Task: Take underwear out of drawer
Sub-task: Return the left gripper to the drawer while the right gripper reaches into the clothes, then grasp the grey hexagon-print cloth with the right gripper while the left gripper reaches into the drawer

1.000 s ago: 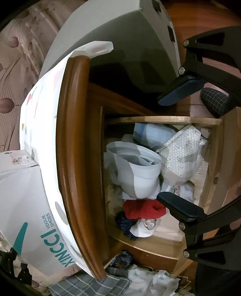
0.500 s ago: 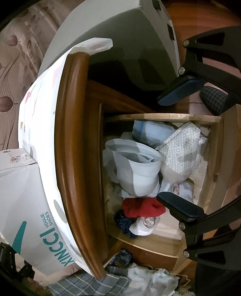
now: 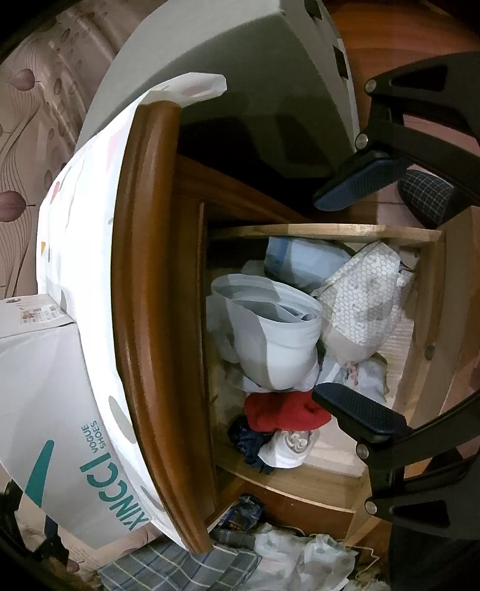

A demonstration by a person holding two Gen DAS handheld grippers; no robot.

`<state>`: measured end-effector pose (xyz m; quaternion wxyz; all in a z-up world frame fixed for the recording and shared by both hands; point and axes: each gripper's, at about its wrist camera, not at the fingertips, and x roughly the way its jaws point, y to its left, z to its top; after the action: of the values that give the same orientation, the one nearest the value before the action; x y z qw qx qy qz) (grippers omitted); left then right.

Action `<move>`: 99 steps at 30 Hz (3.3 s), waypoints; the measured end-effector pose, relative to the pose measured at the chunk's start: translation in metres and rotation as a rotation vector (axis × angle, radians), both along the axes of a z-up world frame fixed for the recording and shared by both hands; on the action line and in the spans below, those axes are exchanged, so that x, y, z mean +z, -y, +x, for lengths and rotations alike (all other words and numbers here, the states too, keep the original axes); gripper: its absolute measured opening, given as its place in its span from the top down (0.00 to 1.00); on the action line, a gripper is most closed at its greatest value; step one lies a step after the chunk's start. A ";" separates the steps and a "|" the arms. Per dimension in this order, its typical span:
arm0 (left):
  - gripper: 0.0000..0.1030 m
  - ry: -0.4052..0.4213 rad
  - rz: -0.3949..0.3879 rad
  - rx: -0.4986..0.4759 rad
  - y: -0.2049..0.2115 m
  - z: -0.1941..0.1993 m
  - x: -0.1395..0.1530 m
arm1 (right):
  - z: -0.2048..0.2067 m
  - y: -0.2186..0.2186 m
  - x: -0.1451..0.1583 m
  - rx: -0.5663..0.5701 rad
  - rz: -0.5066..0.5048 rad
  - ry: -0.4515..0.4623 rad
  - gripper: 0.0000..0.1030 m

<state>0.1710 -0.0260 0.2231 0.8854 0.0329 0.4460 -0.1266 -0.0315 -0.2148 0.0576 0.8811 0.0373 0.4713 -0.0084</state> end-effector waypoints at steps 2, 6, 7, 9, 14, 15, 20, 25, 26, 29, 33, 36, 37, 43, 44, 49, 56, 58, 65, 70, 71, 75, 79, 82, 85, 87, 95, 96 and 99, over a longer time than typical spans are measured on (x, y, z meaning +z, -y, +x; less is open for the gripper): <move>0.25 0.027 -0.011 -0.005 -0.004 -0.019 0.007 | -0.001 0.001 0.002 0.008 0.005 0.009 0.10; 0.25 0.068 -0.005 -0.022 -0.015 -0.068 0.009 | -0.002 -0.004 0.003 0.062 0.001 0.013 0.10; 0.25 0.079 0.002 -0.026 -0.018 -0.082 0.006 | -0.002 -0.007 0.002 0.077 -0.003 0.009 0.10; 0.25 0.094 0.015 -0.034 -0.023 -0.105 -0.002 | -0.002 -0.013 0.000 0.119 -0.002 -0.001 0.10; 0.25 0.069 0.013 -0.021 -0.041 -0.154 -0.047 | -0.005 -0.029 -0.006 0.215 -0.034 -0.040 0.10; 0.25 0.060 0.013 -0.012 -0.045 -0.160 -0.059 | -0.005 -0.031 -0.008 0.231 -0.038 -0.053 0.10; 0.25 0.012 0.080 0.050 -0.058 -0.179 -0.121 | -0.006 -0.032 -0.024 0.259 -0.039 -0.146 0.16; 0.25 -0.024 0.111 0.109 -0.059 -0.176 -0.163 | 0.002 -0.036 -0.040 0.289 -0.062 -0.224 0.17; 0.25 -0.032 0.104 0.119 -0.058 -0.176 -0.169 | 0.004 -0.037 -0.043 0.299 -0.078 -0.240 0.18; 0.25 -0.061 0.086 0.146 -0.053 -0.171 -0.181 | 0.016 -0.039 -0.052 0.325 -0.112 -0.285 0.18; 0.25 -0.088 0.113 0.146 -0.047 -0.166 -0.200 | 0.033 -0.039 -0.066 0.337 -0.124 -0.355 0.19; 0.25 -0.088 0.125 0.142 -0.051 -0.163 -0.209 | 0.045 -0.042 -0.083 0.332 -0.147 -0.418 0.22; 0.25 -0.099 0.127 0.149 -0.053 -0.161 -0.212 | 0.047 -0.043 -0.086 0.332 -0.150 -0.430 0.22; 0.25 -0.147 0.037 0.179 -0.066 -0.156 -0.220 | 0.061 -0.056 -0.099 0.372 -0.225 -0.491 0.22; 0.25 -0.154 0.021 0.181 -0.067 -0.156 -0.221 | 0.062 -0.059 -0.102 0.387 -0.240 -0.507 0.22; 0.25 -0.172 -0.028 0.181 -0.068 -0.156 -0.226 | 0.069 -0.078 -0.117 0.480 -0.350 -0.579 0.20; 0.25 -0.184 -0.006 0.154 -0.060 -0.156 -0.230 | 0.080 -0.098 -0.131 0.548 -0.447 -0.630 0.18; 0.25 -0.197 -0.011 0.151 -0.060 -0.156 -0.232 | 0.082 -0.102 -0.134 0.562 -0.476 -0.631 0.17; 0.25 -0.228 -0.029 0.171 -0.066 -0.155 -0.237 | 0.085 -0.117 -0.148 0.593 -0.515 -0.622 0.10; 0.25 -0.264 -0.047 0.183 -0.070 -0.153 -0.241 | 0.094 -0.130 -0.157 0.616 -0.589 -0.612 0.15; 0.25 -0.266 -0.049 0.183 -0.070 -0.153 -0.242 | 0.093 -0.133 -0.159 0.621 -0.607 -0.604 0.17; 0.25 -0.270 -0.042 0.184 -0.070 -0.153 -0.243 | 0.092 -0.130 -0.147 0.587 -0.610 -0.570 0.43; 0.25 -0.298 -0.056 0.195 -0.072 -0.152 -0.247 | 0.096 -0.121 -0.128 0.545 -0.525 -0.558 0.61; 0.25 -0.310 -0.065 0.199 -0.074 -0.151 -0.248 | 0.095 -0.117 -0.117 0.511 -0.471 -0.547 0.65; 0.25 -0.331 -0.086 0.206 -0.076 -0.151 -0.252 | 0.092 -0.104 -0.102 0.472 -0.404 -0.519 0.66; 0.25 -0.335 -0.087 0.208 -0.075 -0.152 -0.253 | 0.088 -0.098 -0.092 0.445 -0.339 -0.495 0.66; 0.25 -0.366 -0.099 0.205 -0.071 -0.151 -0.260 | 0.061 -0.062 -0.049 0.236 -0.129 -0.291 0.67; 0.25 -0.379 -0.108 0.208 -0.071 -0.151 -0.261 | 0.056 -0.058 -0.044 0.203 -0.105 -0.254 0.67; 0.25 -0.434 -0.157 0.230 -0.071 -0.149 -0.271 | 0.040 -0.045 -0.041 0.132 -0.031 -0.197 0.67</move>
<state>0.0222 0.0449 -0.0476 0.7774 -0.1149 0.6152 -0.0633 0.0086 -0.1695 0.0168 0.8298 -0.0087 0.5567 0.0386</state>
